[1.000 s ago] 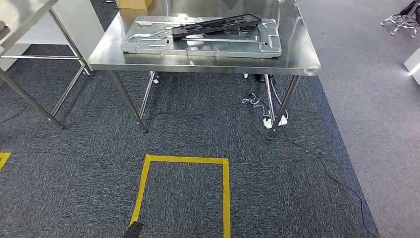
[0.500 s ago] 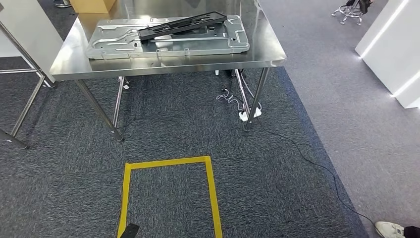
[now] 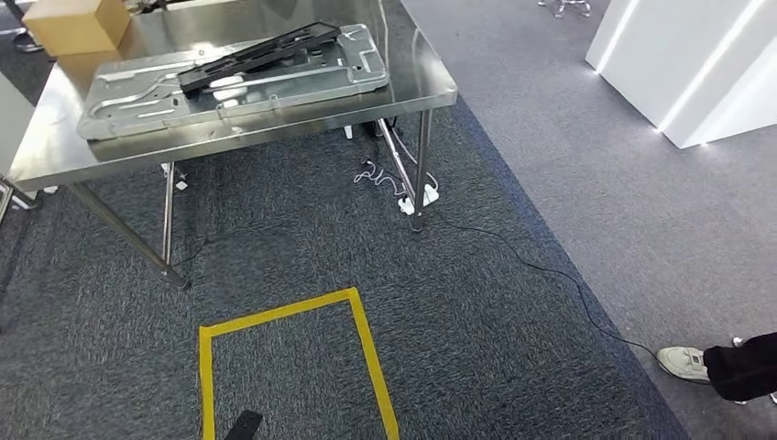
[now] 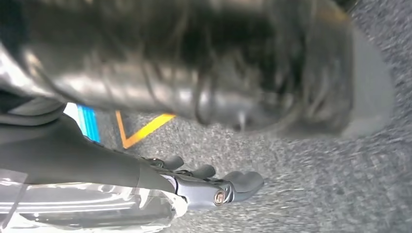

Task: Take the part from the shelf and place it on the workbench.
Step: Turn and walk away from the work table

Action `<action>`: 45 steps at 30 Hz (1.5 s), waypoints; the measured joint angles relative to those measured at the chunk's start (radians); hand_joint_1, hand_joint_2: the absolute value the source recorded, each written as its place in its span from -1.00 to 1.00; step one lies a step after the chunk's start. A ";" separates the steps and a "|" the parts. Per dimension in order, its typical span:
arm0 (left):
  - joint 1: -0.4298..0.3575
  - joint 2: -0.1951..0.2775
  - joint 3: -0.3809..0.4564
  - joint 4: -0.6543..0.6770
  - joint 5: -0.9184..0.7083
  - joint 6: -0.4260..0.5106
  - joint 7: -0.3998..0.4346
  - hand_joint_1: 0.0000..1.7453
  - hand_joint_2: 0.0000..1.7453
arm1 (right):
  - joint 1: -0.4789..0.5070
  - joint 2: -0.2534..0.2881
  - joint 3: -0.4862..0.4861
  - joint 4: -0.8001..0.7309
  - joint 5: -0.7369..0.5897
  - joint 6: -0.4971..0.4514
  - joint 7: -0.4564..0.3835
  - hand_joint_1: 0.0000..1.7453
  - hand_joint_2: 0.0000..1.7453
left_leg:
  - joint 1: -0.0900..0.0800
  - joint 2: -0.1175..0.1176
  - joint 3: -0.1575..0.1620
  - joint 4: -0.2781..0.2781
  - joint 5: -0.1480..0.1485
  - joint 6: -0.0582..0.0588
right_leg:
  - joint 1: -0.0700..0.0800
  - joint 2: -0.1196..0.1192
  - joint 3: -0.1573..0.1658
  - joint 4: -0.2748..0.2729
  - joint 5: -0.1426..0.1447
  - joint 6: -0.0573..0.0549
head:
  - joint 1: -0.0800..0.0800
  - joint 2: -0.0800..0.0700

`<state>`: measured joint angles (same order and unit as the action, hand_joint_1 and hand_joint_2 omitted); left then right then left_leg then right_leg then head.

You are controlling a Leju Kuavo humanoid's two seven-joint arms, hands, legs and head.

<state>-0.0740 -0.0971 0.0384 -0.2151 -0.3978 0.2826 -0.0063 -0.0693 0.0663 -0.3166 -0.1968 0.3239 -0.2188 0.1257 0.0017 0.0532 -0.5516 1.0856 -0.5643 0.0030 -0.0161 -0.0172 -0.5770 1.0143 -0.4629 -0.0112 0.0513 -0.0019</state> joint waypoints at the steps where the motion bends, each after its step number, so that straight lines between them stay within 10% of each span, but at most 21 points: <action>1: 0.001 0.000 0.000 0.000 0.000 0.000 0.000 -1.00 -1.00 | -0.001 0.000 0.000 0.000 0.000 0.000 0.000 -1.00 -1.00 | 0.002 -0.025 -0.028 0.066 -0.038 -0.004 | 0.000 0.011 -0.004 0.001 0.002 -0.003 | 0.000 0.000; 4: 0.007 0.000 0.000 0.000 0.000 0.000 0.000 -1.00 -1.00 | 0.000 0.000 0.000 0.000 0.000 0.000 0.000 -1.00 -1.00 | 0.005 -0.045 -0.094 0.212 -0.087 -0.006 | 0.002 0.051 -0.014 0.007 0.005 -0.006 | -0.001 0.000; 8: 0.006 0.001 0.001 0.001 0.000 0.000 0.001 -1.00 -1.00 | 0.000 0.002 0.000 0.000 0.000 0.000 0.000 -1.00 -1.00 | 0.004 -0.093 0.010 -0.012 0.036 0.010 | 0.002 0.104 -0.018 0.017 0.008 -0.001 | 0.000 0.000; 12: 0.001 0.002 0.001 0.001 0.000 0.000 0.004 -1.00 -1.00 | 0.002 0.003 0.000 0.000 0.001 0.000 0.004 -1.00 -1.00 | 0.003 -0.102 0.035 -0.077 0.058 0.024 | 0.002 0.137 -0.028 0.011 0.020 0.026 | 0.000 0.000; 15: 0.000 0.000 0.002 0.001 0.000 0.000 0.005 -1.00 -1.00 | 0.002 0.003 0.000 0.001 0.002 -0.001 0.007 -1.00 -1.00 | 0.010 -0.067 0.038 -0.096 0.075 0.047 | 0.006 0.077 -0.058 0.067 -0.019 0.036 | 0.002 0.000; 19: 0.005 0.002 0.002 0.001 0.000 0.001 0.005 -1.00 -1.00 | -0.004 0.003 0.000 0.001 0.006 -0.001 0.008 -1.00 -1.00 | 0.006 -0.013 0.032 -0.097 0.077 0.053 | 0.000 0.025 -0.152 0.280 -0.119 0.047 | 0.004 0.000; 24: 0.001 0.001 0.003 0.001 0.000 0.001 0.004 -1.00 -1.00 | -0.007 -0.001 0.000 0.001 0.010 -0.001 0.009 -1.00 -1.00 | 0.001 0.043 0.038 -0.087 0.062 0.032 | 0.001 -0.038 -0.008 0.035 -0.010 0.042 | 0.004 0.000; 27: -0.002 0.002 0.003 0.001 0.000 0.002 0.004 -1.00 -1.00 | -0.008 -0.002 -0.001 0.001 0.011 -0.001 0.009 -1.00 -1.00 | -0.002 0.067 0.044 -0.085 0.055 0.016 | 0.006 -0.026 0.000 0.008 -0.007 0.026 | 0.002 0.000; 30: -0.003 0.002 0.003 0.001 0.000 0.004 0.002 -1.00 -1.00 | -0.006 -0.002 -0.001 0.001 0.012 -0.001 0.009 -1.00 -1.00 | 0.005 0.018 0.030 -0.036 0.013 0.000 | 0.000 0.003 0.000 0.000 0.000 0.007 | 0.002 0.000; 33: 0.003 0.002 0.003 0.003 0.001 0.005 0.001 -1.00 -1.00 | -0.011 -0.003 -0.001 0.001 0.012 0.000 0.010 -1.00 -1.00 | 0.008 -0.039 -0.054 0.148 -0.080 -0.006 | 0.000 0.036 -0.005 -0.001 0.004 -0.002 | 0.002 0.000; 35: 0.008 0.003 0.003 0.004 0.002 0.006 0.001 -1.00 -1.00 | -0.009 -0.003 -0.002 0.001 0.013 0.000 0.010 -1.00 -1.00 | 0.009 -0.045 -0.084 0.202 -0.078 -0.006 | 0.002 0.064 -0.006 0.003 0.004 -0.002 | 0.002 0.000; 38: 0.009 0.004 0.003 0.004 0.007 0.007 0.000 -1.00 -1.00 | -0.008 -0.002 -0.002 0.001 0.013 0.000 0.010 -1.00 -1.00 | 0.009 -0.083 -0.020 0.043 0.028 0.005 | 0.003 0.105 -0.007 0.010 0.004 0.000 | 0.002 0.000; 41: 0.009 0.006 0.004 0.005 0.012 0.009 -0.003 -1.00 -1.00 | -0.009 0.000 -0.002 0.001 0.013 0.000 0.010 -1.00 -1.00 | 0.008 -0.125 0.021 -0.064 0.060 0.014 | 0.002 0.139 -0.016 0.013 0.008 0.016 | 0.003 0.000; 43: 0.007 0.005 0.004 0.005 0.012 0.011 -0.005 -1.00 -1.00 | -0.004 0.000 -0.003 0.001 0.013 -0.001 0.010 -1.00 -1.00 | 0.009 -0.106 0.026 -0.076 0.066 0.022 | -0.001 0.156 -0.021 0.009 0.014 0.031 | 0.003 0.000; 45: 0.006 0.004 0.004 0.005 0.013 0.012 -0.006 -1.00 -1.00 | 0.000 -0.001 -0.003 0.002 0.014 -0.001 0.010 -1.00 -1.00 | 0.014 -0.081 0.032 -0.093 0.079 0.037 | 0.003 0.119 -0.037 0.041 -0.010 0.039 | 0.006 0.000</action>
<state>-0.0683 -0.0931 0.0426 -0.2102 -0.3850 0.2945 -0.0121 -0.0688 0.0656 -0.3197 -0.1953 0.3374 -0.2194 0.1359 0.0157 -0.0279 -0.5194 0.9929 -0.4854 0.0399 -0.0132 0.1014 -0.6143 1.0553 -0.4725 0.0282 0.0576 -0.0019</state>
